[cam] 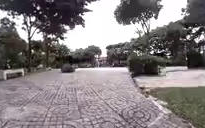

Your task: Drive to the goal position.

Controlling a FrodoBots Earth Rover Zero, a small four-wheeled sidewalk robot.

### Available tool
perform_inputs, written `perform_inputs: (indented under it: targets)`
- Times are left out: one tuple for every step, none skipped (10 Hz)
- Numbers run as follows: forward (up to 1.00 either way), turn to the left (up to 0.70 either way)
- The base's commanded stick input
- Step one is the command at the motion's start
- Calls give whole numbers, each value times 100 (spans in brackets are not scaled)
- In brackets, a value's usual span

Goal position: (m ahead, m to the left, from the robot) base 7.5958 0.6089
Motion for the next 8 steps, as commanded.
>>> perform_inputs:
  targets:
    - [70,0]
    - [70,-21]
    - [70,-27]
    - [70,0]
    - [70,0]
    - [70,0]
    - [70,0]
    - [70,0]
